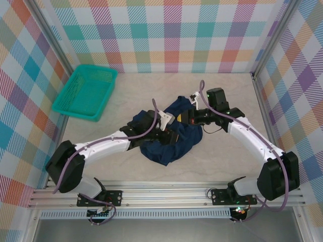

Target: Fold the inside-out t-shirt

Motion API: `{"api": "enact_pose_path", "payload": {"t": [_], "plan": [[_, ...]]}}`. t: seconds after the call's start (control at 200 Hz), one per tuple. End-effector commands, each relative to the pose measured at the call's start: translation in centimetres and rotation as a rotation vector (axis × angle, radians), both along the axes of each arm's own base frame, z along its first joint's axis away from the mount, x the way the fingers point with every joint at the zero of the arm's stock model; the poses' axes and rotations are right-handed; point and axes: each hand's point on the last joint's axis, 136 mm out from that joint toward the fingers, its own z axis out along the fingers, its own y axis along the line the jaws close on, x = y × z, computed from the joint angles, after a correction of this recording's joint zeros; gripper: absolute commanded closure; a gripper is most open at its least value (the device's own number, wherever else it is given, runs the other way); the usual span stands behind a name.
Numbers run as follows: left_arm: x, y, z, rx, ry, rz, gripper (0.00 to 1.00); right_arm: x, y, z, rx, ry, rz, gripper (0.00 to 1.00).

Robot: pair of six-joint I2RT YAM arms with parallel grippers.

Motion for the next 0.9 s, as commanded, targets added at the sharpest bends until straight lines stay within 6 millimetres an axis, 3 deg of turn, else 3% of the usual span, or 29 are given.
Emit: {"api": "enact_pose_path", "payload": {"t": [0.0,0.135,0.295,0.435,0.725,0.895], "plan": [[2.0,-1.1,1.1,-0.017,-0.063,0.032,0.65,-1.0,-0.1,1.6,0.032,-0.002,0.034,1.00],[1.7,-0.8,0.9,-0.045,-0.041,0.006,1.00,-0.4,-0.9,1.4,0.008,-0.027,0.005,1.00],[-1.3,0.5,0.8,-0.139,0.047,-0.096,1.00,0.8,-0.4,-0.9,-0.003,-0.069,0.036,0.83],[-2.2,2.0,0.0,-0.166,0.111,-0.079,1.00,0.5,0.4,-1.8,0.051,-0.144,0.109,0.71],[-2.2,4.1,-0.8,-0.153,0.119,-0.030,1.00,-2.4,1.0,-3.8,-0.015,-0.368,0.200,0.64],[-2.4,4.5,-1.8,-0.116,0.119,-0.040,1.00,-1.0,2.1,-4.9,-0.127,-0.462,0.206,0.62]]}}
